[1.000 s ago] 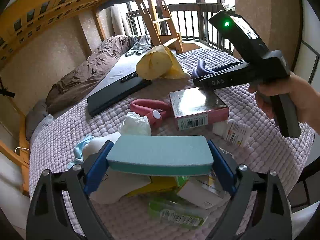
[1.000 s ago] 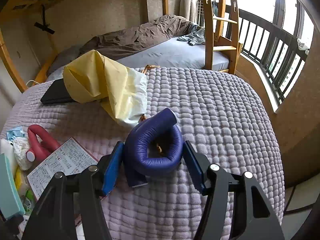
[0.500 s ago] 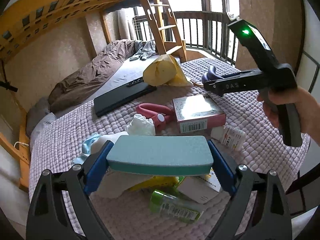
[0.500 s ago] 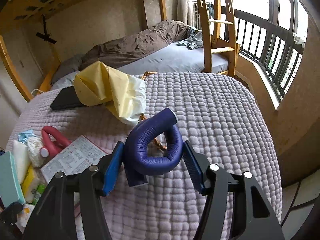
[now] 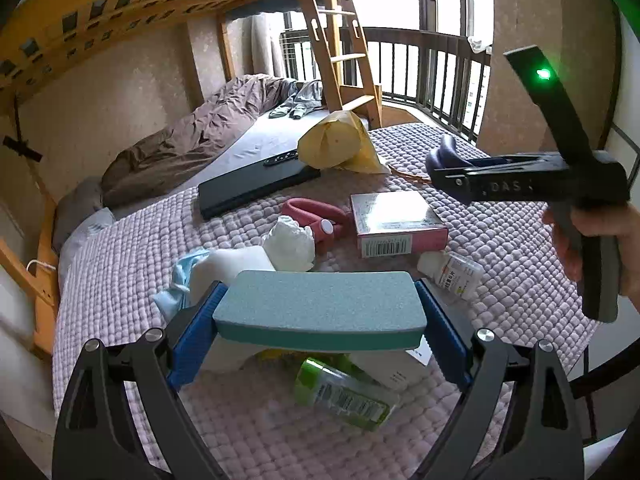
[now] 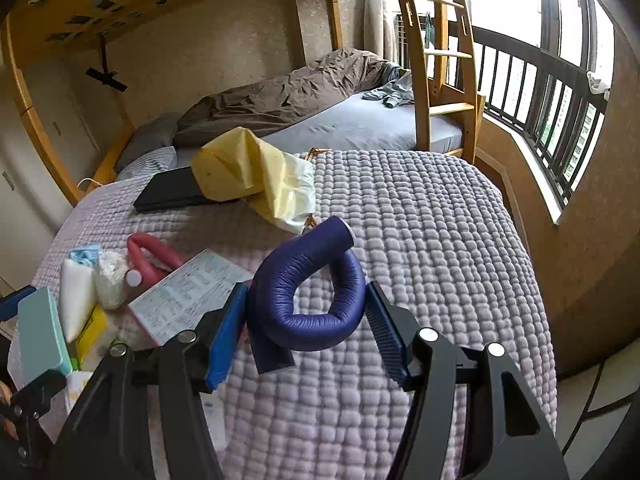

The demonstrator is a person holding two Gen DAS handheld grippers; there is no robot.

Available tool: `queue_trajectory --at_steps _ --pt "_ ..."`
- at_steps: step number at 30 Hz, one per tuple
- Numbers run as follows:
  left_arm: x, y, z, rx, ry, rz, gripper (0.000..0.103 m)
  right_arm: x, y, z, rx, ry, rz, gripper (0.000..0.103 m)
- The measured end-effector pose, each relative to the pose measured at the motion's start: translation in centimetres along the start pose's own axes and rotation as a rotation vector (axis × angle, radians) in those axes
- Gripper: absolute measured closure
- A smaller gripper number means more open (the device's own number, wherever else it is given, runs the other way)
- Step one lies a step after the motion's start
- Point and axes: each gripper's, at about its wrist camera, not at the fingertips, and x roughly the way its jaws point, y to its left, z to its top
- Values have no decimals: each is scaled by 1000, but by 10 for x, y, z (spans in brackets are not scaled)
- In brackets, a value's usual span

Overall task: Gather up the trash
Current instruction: 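Carry the purple tube and the teal sponge off the bed over the white bin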

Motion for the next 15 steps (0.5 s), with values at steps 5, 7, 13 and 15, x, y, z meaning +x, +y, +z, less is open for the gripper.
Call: queue_trajectory --at_steps 5,7,13,15 --pt "-5 3 -4 -27 -3 6 10 -12 7 -8 -5 -2 7 44" --pt "-8 3 -6 -36 -5 8 10 -16 10 -12 -10 -4 9 44" --pt "-16 5 -10 -55 -9 16 10 -33 19 -21 -21 -14 22 44" --pt "-19 6 -13 -61 -10 18 10 -40 22 -23 -25 -19 26 44"
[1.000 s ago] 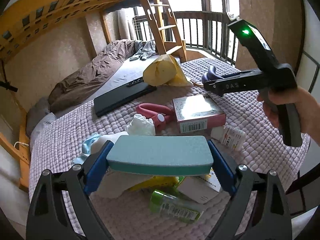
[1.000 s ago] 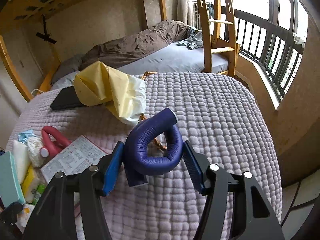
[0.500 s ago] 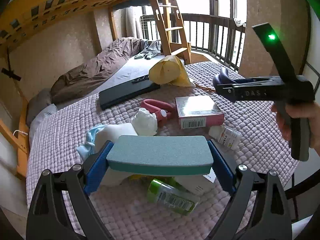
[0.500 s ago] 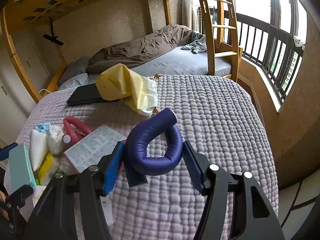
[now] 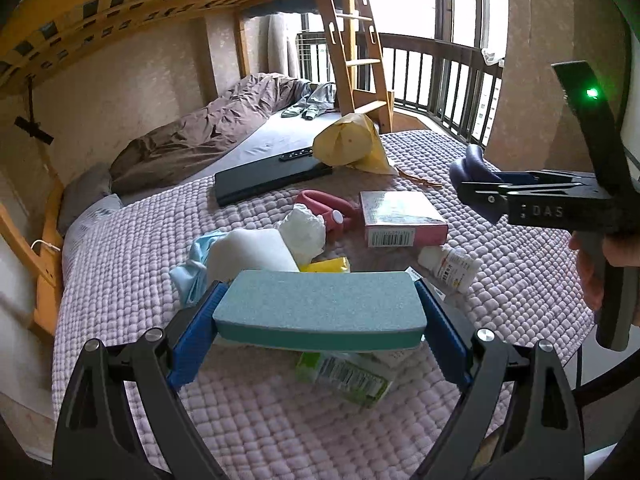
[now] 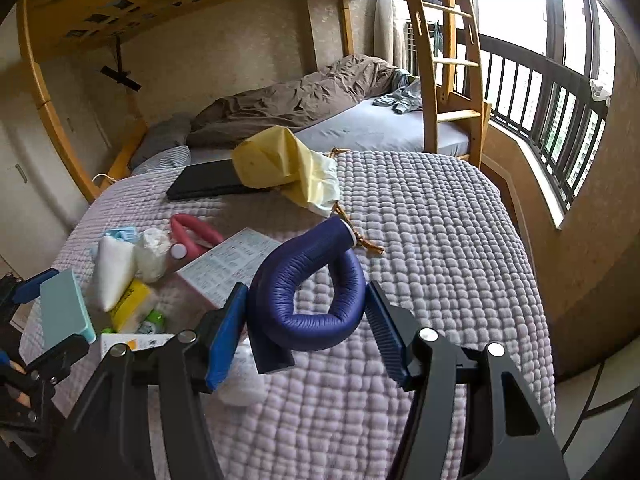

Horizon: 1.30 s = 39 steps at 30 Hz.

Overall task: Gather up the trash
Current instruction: 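Carry the purple tube and the teal sponge off the bed over the white bin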

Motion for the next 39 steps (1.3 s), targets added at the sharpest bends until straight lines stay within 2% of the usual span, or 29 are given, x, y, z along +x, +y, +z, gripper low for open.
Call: queue_trajectory --at_steps 18,39 --pt "-25 5 -16 -45 0 15 10 -49 29 -33 -41 1 71 44" --pt "-48 5 -47 -58 38 -9 10 -82 52 -74 -85 47 103 44"
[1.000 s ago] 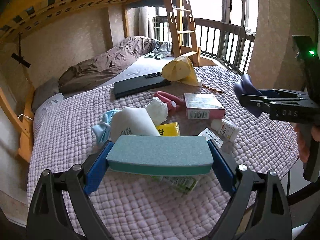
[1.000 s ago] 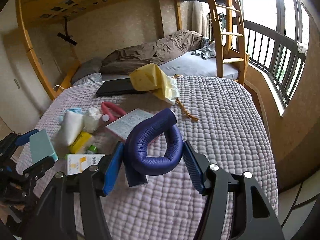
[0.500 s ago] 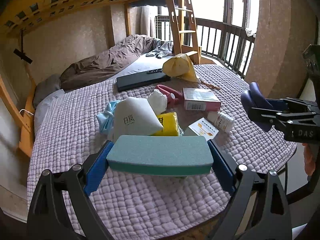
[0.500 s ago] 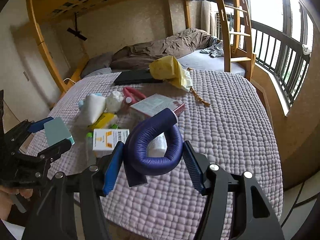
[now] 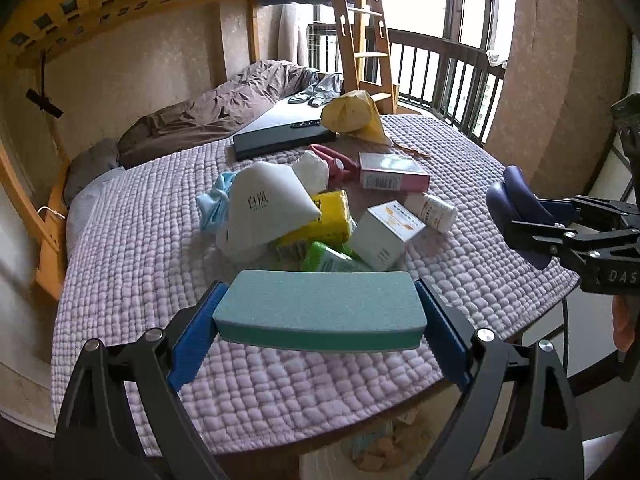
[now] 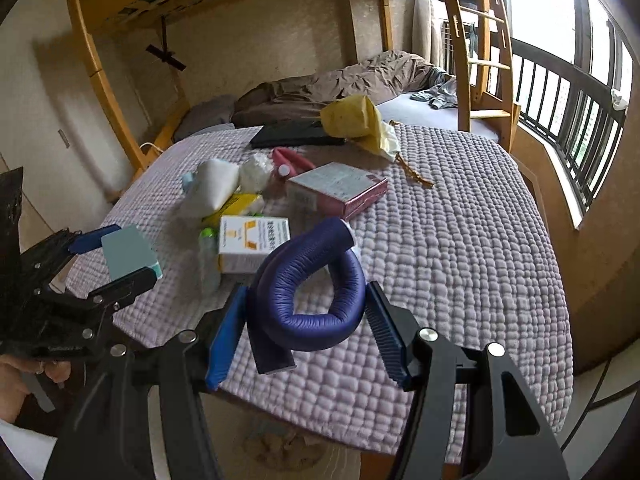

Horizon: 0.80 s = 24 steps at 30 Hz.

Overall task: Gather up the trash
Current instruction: 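Carry the purple tube and the teal sponge off the bed over the white bin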

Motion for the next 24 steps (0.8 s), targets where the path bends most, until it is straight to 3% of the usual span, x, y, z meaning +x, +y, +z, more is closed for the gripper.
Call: queue_trajectory --at_steps 24 --pt "-15 -14 -50 28 95 -63 10 -21 27 -58 -61 112 101 44"
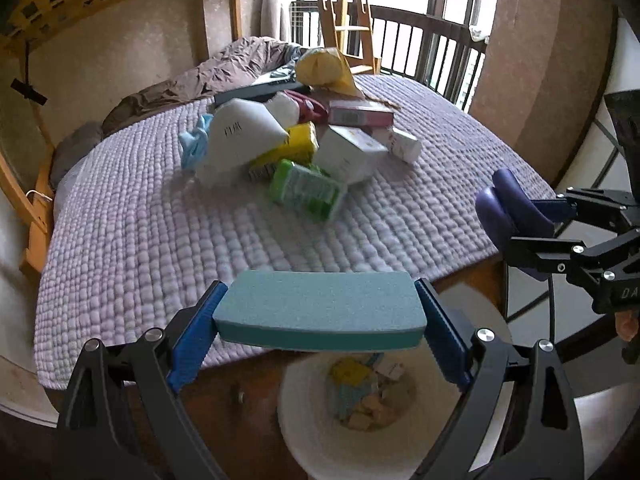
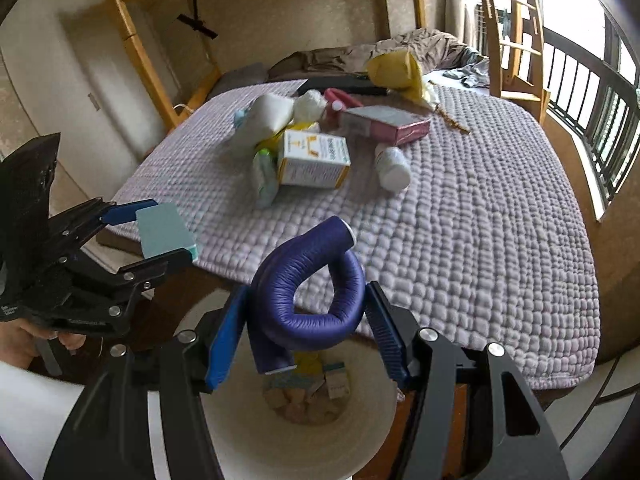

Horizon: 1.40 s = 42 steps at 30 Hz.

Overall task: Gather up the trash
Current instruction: 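Carry the purple tube and the teal sponge off the bed over the white bin, then open the right tool to drop the tube while the left tool drops the sponge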

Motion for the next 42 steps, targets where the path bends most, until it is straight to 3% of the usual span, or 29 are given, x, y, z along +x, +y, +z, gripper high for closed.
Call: queue_trajectory --at_steps 17,42 --pt "5 -29 -36 93 93 -89 10 14 13 -38 -32 116 71 44" --pt "43 -37 -59 128 217 -140 10 61 4 -76 40 255 68 43"
